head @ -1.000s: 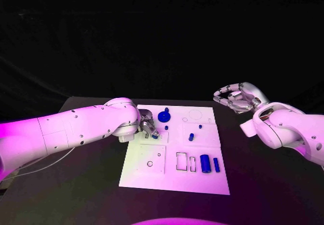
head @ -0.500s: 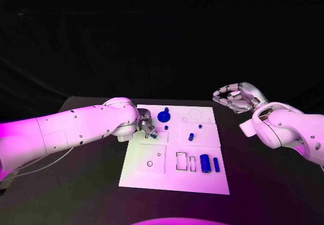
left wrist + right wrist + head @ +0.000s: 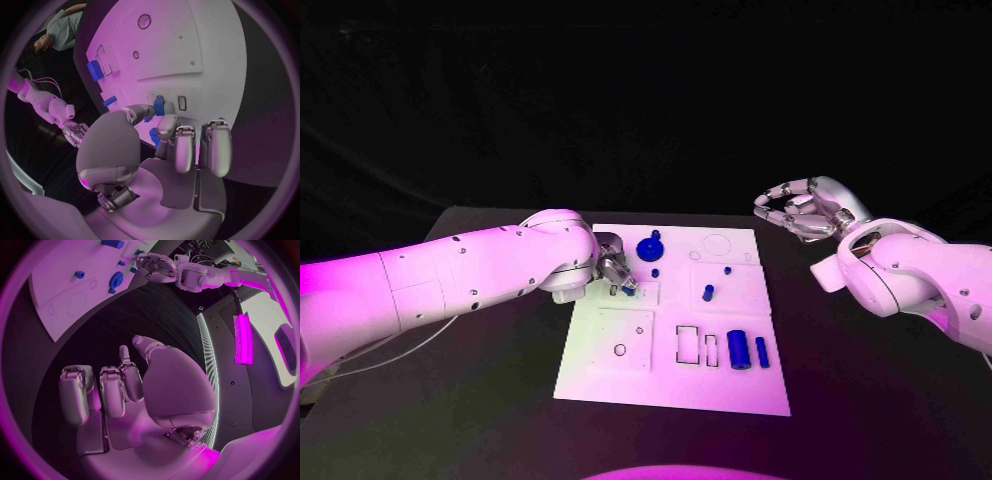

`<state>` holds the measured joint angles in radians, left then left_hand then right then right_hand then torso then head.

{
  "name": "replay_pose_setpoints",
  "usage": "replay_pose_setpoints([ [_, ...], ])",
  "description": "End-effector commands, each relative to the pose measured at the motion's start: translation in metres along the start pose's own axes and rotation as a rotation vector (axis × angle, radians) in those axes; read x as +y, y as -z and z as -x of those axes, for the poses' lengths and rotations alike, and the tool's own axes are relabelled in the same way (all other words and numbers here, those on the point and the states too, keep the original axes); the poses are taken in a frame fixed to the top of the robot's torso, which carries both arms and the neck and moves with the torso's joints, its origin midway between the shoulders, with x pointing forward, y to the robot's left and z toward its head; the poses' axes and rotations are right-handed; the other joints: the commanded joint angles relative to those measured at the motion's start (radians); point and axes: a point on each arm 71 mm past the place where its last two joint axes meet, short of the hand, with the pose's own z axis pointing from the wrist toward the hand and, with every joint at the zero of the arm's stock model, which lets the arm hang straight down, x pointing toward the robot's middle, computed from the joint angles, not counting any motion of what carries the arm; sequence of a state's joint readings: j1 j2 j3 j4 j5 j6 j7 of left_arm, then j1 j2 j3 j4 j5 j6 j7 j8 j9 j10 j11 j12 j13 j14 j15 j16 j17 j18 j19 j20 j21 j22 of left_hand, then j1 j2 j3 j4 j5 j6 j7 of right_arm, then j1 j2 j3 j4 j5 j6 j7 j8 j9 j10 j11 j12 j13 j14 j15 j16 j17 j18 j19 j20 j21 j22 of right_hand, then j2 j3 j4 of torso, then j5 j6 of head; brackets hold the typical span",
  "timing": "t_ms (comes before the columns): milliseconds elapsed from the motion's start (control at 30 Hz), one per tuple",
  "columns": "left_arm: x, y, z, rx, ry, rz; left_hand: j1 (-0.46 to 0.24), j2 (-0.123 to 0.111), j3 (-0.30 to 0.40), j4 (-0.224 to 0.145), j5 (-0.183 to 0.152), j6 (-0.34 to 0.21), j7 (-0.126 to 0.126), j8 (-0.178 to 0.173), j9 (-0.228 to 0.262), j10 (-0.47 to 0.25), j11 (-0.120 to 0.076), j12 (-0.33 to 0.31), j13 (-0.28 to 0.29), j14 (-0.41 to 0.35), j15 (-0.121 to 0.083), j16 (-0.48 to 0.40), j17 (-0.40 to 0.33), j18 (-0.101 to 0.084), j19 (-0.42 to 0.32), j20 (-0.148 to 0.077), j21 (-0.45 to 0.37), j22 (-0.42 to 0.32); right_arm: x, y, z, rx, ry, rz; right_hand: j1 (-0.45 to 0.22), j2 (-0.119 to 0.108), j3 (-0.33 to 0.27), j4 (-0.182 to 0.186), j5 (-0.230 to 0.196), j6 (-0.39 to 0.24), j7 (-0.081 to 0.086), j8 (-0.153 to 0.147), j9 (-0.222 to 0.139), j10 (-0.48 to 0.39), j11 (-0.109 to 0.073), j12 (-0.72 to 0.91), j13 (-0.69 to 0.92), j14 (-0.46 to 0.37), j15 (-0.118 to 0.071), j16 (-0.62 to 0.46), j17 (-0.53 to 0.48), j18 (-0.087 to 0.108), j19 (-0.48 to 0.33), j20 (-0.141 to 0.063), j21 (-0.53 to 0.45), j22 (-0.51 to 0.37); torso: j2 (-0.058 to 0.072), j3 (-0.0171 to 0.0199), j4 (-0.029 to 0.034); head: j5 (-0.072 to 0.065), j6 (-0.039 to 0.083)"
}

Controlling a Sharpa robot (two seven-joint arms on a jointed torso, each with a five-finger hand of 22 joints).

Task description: Assemble the parts on the task board

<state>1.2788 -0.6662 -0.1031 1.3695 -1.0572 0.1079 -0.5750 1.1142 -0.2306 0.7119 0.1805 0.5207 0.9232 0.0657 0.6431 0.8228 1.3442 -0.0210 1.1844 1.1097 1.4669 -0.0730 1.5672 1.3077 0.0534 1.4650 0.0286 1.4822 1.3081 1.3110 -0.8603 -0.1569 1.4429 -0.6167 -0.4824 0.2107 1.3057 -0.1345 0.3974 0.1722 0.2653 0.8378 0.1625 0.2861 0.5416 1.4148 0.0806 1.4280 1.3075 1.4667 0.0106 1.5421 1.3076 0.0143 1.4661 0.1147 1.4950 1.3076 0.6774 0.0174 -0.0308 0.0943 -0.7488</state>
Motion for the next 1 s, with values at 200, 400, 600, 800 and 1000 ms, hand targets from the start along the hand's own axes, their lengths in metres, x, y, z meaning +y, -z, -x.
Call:
replay_pose_setpoints([
  [200,-0.0043,-0.0004,-0.0008,-0.008,-0.023,-0.002,0.001,0.008,0.186,-0.188,0.003,0.005,-0.01,0.006,0.001,0.006,-0.001,0.006,0.001,0.104,-0.007,0.004,0.263,-0.013,0.018,-0.008,0.004,0.081,0.0035,-0.0025,-0.0054,0.02,-0.002,0.017,-0.004,-0.009,0.005,0.0,0.005,-0.005,0.001,0.004,0.002,-0.009,-0.001,-0.005,0.091,0.076,-0.003,-0.006,0.151,0.01,0.046,-0.001,-0.005,0.199,0.0,0.0019,0.0022,0.0,0.0],
  [400,-0.0047,-0.0005,-0.0008,-0.014,-0.048,0.001,0.001,0.008,0.186,-0.188,0.004,0.005,-0.01,0.006,0.002,0.006,-0.001,0.006,0.0,0.104,-0.007,0.004,0.263,-0.013,0.018,-0.009,0.004,0.081,0.0043,-0.0023,-0.0062,0.023,-0.003,0.019,-0.004,-0.009,0.006,0.0,0.007,-0.005,0.001,0.005,0.002,-0.008,0.0,-0.005,0.092,0.076,-0.003,-0.007,0.15,0.01,0.046,-0.001,-0.006,0.199,0.0,0.0003,-0.0015,0.003,-0.004],
  [600,-0.0055,-0.0009,-0.0021,-0.017,-0.073,0.003,0.0,0.007,0.186,-0.189,0.004,0.005,-0.01,0.007,0.002,0.005,-0.001,0.006,-0.001,0.104,-0.007,0.004,0.263,-0.012,0.018,-0.009,0.004,0.081,0.0044,-0.0019,-0.0064,0.025,-0.004,0.02,-0.004,-0.009,0.006,0.0,0.007,-0.005,0.001,0.005,0.002,-0.008,0.0,-0.005,0.092,0.076,-0.003,-0.007,0.15,0.01,0.046,-0.001,-0.006,0.199,0.0,-0.0002,-0.0022,0.0,-0.009],
  [800,-0.005,-0.0014,-0.0035,-0.017,-0.093,0.009,-0.002,0.005,0.184,-0.189,0.004,0.005,-0.011,0.008,0.004,0.006,-0.001,0.005,-0.002,0.104,-0.007,0.004,0.263,-0.013,0.019,-0.009,0.004,0.082,0.0045,-0.0015,-0.0063,0.026,-0.005,0.02,-0.004,-0.009,0.006,0.0,0.007,-0.005,0.001,0.005,0.002,-0.008,0.0,-0.005,0.092,0.076,-0.003,-0.007,0.15,0.01,0.046,-0.001,-0.006,0.199,0.0,0.0002,0.0012,-0.001,-0.009],
  [1000,-0.0045,-0.0016,-0.0043,-0.015,-0.102,0.013,-0.009,0.002,0.176,-0.187,0.001,0.007,-0.014,0.015,0.012,0.014,-0.004,0.013,0.006,0.104,-0.009,0.004,0.263,-0.014,0.021,-0.01,0.006,0.086,0.0044,-0.0013,-0.0061,0.026,-0.005,0.02,-0.004,-0.009,0.006,0.0,0.007,-0.005,0.001,0.005,0.002,-0.008,0.0,-0.005,0.092,0.076,-0.003,-0.007,0.15,0.01,0.046,-0.001,-0.006,0.199,0.0,-0.0003,0.0009,-0.003,-0.01],
])
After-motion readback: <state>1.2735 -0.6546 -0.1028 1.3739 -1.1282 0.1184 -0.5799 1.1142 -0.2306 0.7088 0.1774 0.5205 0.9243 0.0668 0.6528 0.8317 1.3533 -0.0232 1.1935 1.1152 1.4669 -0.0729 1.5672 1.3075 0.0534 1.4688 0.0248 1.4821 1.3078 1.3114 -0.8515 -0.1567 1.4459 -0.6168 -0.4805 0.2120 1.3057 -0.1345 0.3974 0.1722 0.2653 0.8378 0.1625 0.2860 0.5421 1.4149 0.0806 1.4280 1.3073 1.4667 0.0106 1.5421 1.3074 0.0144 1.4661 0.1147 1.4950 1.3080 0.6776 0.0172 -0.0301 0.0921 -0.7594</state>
